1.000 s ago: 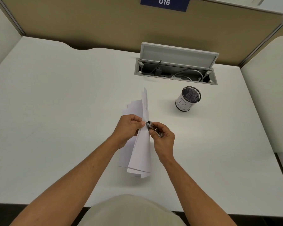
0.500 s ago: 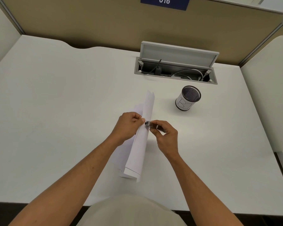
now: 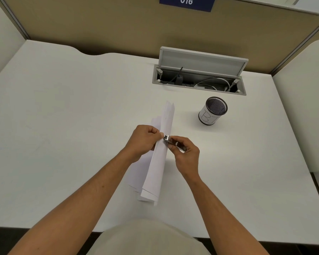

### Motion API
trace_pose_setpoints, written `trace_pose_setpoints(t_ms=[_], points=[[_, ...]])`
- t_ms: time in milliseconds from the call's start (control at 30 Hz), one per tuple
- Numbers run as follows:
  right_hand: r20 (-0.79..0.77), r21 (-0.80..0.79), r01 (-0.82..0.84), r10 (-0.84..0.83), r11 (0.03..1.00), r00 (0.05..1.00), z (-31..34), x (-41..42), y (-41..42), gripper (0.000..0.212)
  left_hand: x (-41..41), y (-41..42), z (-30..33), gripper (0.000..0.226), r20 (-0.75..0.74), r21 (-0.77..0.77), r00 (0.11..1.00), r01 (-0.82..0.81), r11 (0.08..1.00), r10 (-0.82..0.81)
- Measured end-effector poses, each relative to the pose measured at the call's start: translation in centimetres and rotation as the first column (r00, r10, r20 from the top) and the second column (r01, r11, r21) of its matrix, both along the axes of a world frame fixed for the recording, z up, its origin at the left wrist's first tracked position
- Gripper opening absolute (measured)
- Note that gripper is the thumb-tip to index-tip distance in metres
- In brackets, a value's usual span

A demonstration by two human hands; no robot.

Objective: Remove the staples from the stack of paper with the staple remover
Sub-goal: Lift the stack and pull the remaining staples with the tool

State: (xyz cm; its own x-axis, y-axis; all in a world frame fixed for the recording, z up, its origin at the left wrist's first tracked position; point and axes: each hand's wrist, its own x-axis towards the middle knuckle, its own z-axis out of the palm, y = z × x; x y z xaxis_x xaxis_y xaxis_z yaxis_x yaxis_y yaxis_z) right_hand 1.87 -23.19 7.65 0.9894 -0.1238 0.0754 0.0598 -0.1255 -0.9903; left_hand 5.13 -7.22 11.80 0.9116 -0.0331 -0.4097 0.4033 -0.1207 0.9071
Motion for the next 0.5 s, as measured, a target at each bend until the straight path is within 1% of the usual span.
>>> trace_pose_setpoints(t_ms=[100, 200, 367, 433, 500], points=[[-0.044, 0.055, 0.002, 0.000, 0.998, 0.999, 0.07, 0.02, -0.05, 0.029, -0.05, -0.04, 0.10, 0.019, 0.012, 0.016, 1.000, 0.012, 1.000, -0.012], [-0.055, 0.068, 0.008, -0.005, 0.998, 0.998, 0.13, 0.01, 0.06, 0.031, 0.07, -0.15, 0.31, 0.019, -0.001, 0.006, 1.000, -0.003, 1.000, 0.003], [0.036, 0.018, 0.072, -0.072, 0.997, 0.997, 0.28, -0.14, 0.51, 0.026, 0.01, -0.31, 0.48, 0.026, -0.029, -0.026, 0.998, -0.049, 0.998, 0.048], [0.063, -0.005, 0.077, -0.076, 0.997, 0.995, 0.36, -0.02, 0.63, 0.027, -0.05, -0.26, 0.59, 0.023, -0.034, -0.051, 0.998, -0.057, 0.997, 0.055], [0.059, -0.008, 0.076, -0.076, 0.997, 0.995, 0.40, 0.18, 0.60, 0.027, 0.06, -0.12, 0.67, 0.022, -0.031, -0.056, 0.998, -0.058, 0.997, 0.056]])
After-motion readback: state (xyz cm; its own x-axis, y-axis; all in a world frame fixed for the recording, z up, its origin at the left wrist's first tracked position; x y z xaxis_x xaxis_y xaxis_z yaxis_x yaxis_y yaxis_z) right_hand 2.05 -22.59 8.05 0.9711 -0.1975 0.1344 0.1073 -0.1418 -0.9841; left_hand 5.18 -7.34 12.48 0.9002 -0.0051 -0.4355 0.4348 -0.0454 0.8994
